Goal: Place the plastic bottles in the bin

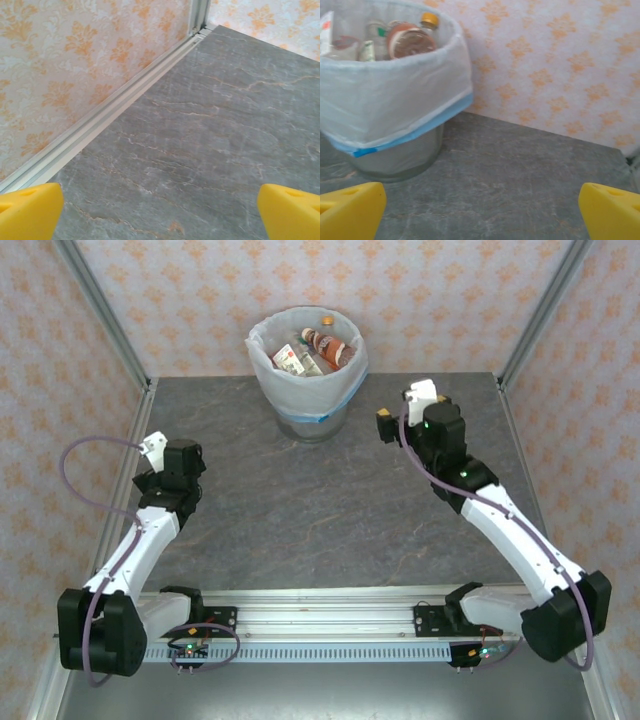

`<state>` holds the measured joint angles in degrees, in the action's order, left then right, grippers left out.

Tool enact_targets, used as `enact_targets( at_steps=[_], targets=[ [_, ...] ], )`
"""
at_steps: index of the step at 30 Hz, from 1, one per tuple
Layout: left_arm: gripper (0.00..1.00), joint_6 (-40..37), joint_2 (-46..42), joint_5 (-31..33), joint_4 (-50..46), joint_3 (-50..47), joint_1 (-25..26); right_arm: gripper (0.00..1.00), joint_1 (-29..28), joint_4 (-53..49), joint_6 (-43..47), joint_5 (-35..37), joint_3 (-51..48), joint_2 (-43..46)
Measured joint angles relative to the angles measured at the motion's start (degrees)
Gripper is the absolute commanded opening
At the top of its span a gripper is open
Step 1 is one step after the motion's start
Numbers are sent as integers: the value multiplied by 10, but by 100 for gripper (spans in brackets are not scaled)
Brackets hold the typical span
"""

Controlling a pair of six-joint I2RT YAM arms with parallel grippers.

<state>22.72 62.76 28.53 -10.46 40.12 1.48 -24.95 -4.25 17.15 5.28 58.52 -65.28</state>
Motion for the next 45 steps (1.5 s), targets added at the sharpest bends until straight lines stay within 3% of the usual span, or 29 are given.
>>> enact_targets(
  at_steps=[7, 12, 18, 23, 30, 37, 45],
  targets=[
    [100, -32, 49, -20, 76, -25, -19, 99, 41, 84, -39, 55, -146, 59],
    [100, -75, 92, -51, 186, -77, -19, 99, 86, 134, -74, 74, -238, 54],
    [100, -133, 140, -137, 359, -166, -19, 99, 147, 194, -110, 70, -306, 24],
    [100, -161, 179, -179, 425, -169, -17, 99, 170, 224, -118, 57, -330, 6],
    [100, -188, 227, -170, 513, -172, 14, 99, 196, 283, -125, 26, -369, -17],
    [100, -188, 229, -117, 526, -172, 29, 99, 203, 388, -125, -2, -396, -75],
    [100, -188, 229, -104, 528, -172, 29, 99, 206, 539, -126, 7, -413, -188]
  ],
)
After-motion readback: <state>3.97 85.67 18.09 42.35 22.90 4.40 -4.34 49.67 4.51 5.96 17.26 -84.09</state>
